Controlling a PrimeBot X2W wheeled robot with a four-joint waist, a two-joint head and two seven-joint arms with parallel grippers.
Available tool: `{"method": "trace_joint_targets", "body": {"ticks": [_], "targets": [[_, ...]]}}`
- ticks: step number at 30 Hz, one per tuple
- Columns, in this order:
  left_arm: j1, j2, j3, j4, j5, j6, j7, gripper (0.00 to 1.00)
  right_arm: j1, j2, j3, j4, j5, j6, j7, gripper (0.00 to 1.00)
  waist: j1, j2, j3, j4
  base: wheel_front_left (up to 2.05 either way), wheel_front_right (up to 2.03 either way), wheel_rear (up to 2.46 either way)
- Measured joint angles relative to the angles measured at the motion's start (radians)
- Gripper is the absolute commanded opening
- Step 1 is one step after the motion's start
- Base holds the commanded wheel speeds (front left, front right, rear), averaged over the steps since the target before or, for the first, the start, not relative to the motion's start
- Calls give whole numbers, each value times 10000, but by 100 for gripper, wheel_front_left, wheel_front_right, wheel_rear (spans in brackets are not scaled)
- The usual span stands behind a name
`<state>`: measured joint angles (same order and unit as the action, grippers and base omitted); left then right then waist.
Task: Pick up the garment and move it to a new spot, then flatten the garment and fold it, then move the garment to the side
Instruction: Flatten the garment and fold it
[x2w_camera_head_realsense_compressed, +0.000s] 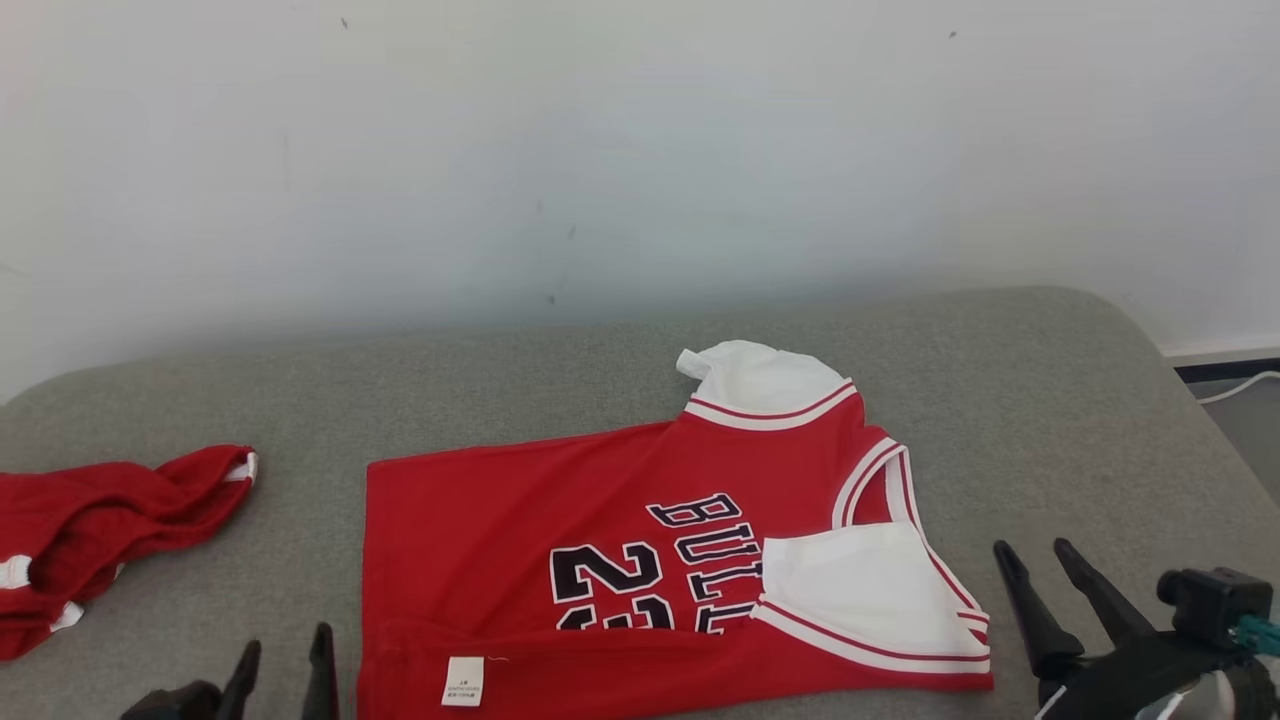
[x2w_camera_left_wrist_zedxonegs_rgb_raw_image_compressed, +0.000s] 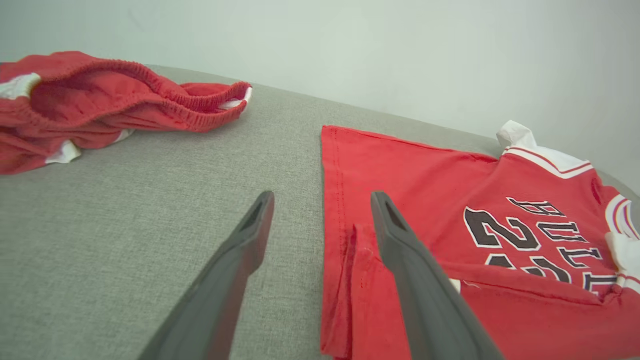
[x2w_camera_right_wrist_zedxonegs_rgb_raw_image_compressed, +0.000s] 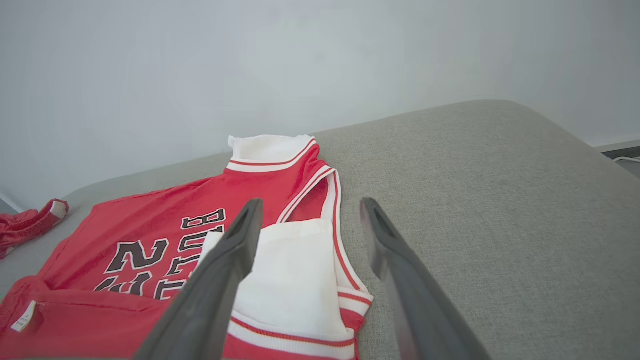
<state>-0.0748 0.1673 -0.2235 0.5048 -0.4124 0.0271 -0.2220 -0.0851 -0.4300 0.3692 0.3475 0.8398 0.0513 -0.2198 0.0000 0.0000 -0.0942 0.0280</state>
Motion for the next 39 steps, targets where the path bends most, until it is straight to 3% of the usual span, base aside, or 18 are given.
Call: {"method": "trace_joint_targets", "body": {"ticks": [10,17,27,39], "targets": [[924,428,144,-1887,487,535,-171,100,35,-334,-109,-1960,-1083,-736,-182,100,0,0,-116,34,0,0,0],[1521,412,351,-3273,688,704,-178,100,1196,-577,-752,-2953,-1233,-1396,-270,100,0,0,-9,-8,0,0,0],[1932,211,531,-4188,708,836,-161,100,1659,-527,-1260,-3630,-1220,-1580,-276,100,1,0,190,-90,0,0,0],[1933,560,554,-4443,2222,961,562,100,1815,-533,-1285,-3862,-1534,-1670,-265,100,0,0,289,148,0,0,0]]}}
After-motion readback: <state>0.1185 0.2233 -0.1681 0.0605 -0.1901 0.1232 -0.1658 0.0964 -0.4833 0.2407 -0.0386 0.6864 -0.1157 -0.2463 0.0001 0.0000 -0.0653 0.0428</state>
